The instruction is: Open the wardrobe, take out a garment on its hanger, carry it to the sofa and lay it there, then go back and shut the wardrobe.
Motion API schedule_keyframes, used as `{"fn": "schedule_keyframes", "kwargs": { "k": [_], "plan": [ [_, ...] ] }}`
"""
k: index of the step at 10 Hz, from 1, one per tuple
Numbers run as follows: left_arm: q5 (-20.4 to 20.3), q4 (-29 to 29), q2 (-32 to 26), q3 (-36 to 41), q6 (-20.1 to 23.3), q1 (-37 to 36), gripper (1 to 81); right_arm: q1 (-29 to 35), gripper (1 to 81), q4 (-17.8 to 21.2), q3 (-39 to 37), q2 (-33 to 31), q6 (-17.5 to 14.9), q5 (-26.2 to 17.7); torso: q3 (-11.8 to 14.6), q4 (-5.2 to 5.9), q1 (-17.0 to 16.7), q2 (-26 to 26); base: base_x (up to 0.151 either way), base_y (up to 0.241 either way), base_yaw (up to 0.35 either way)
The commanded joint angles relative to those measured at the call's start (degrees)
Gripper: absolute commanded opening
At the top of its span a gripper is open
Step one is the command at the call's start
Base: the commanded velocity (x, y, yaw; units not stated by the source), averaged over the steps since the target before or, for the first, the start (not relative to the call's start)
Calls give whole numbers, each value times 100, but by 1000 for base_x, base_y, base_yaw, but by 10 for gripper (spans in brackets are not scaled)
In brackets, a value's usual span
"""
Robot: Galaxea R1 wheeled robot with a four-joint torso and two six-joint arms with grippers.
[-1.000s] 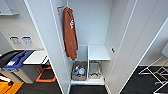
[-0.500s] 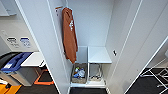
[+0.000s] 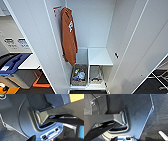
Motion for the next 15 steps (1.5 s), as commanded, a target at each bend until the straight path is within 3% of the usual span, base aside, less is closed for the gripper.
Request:
{"fn": "schedule_keyframes", "kwargs": {
  "k": [1,5,8,10,11,13,15],
  "plan": [
    [175,-18,25,31,9,-43,811,41,811,-12,25,28,-19,-341,0,0,0,0,0,0,0],
    [175,-35,-140,31,-9,-43,811,76,811,14,-45,-111,-11,-305,0,0,0,0,0,0,0],
    [79,-747,-836,22,-17,-209,811,462,811,49,-248,-648,25,-305,0,0,0,0,0,0,0],
    [-290,-1108,-1187,31,-9,-271,811,665,811,67,-257,-912,60,-313,0,0,0,0,0,0,0],
    [-203,-1301,-1179,13,-149,-280,811,674,811,58,-257,-930,60,-305,0,0,0,0,0,0,0],
    [-211,-2285,-1284,-13,-378,-8,811,718,811,58,-230,-930,51,-313,0,0,0,2,0,0,0],
    [253,-2496,-1311,57,-118,-16,811,797,811,101,-230,-973,69,-322,0,0,0,2,0,0,0]
  ]
}}
